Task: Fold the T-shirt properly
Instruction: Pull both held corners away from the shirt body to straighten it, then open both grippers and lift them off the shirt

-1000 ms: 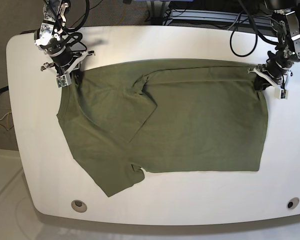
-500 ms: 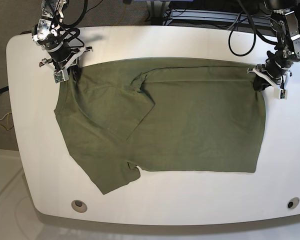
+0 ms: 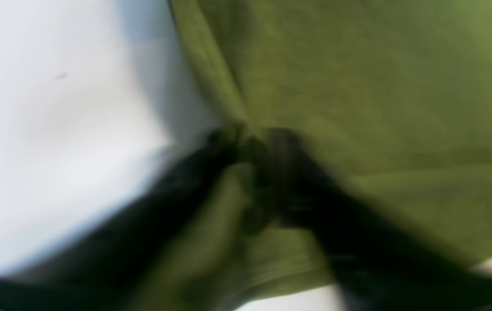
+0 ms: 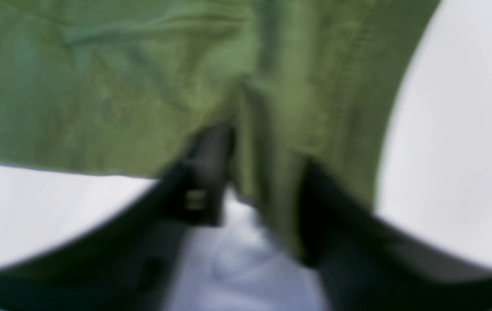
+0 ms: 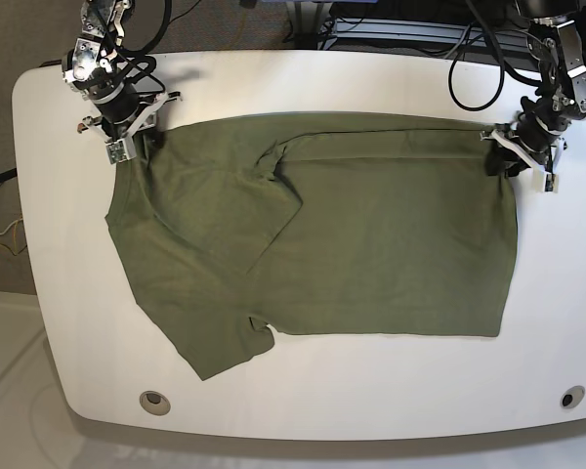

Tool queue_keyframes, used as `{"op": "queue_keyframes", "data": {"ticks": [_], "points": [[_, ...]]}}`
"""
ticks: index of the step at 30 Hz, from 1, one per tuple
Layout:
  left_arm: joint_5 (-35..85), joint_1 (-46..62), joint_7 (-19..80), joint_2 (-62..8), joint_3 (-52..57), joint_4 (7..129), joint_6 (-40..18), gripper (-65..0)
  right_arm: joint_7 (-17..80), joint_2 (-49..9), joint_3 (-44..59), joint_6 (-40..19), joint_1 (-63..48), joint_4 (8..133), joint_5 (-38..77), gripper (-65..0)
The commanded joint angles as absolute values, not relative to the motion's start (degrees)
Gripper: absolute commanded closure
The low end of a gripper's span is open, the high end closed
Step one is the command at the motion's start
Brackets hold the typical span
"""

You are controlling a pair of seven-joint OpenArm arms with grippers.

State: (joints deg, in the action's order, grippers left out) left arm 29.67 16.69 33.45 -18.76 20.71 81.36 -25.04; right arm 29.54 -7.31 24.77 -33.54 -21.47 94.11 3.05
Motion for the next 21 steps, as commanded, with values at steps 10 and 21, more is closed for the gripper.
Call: {"op": "queue_keyframes", "data": {"ticks": [10,21], "points": [[25.1,18.07,40.4,-18.95,20.35,80.4,-23.16,-50.3,39.52,-7.34,25.45,-32.4,-22.81,93.58,-3.21,-53.5],[25.27,17.8,40.48,-18.86,20.35,81.1,-23.25,-50.6,39.87,-7.43,27.74,-32.4,-21.93,99.65,-3.12,-51.8]]}}
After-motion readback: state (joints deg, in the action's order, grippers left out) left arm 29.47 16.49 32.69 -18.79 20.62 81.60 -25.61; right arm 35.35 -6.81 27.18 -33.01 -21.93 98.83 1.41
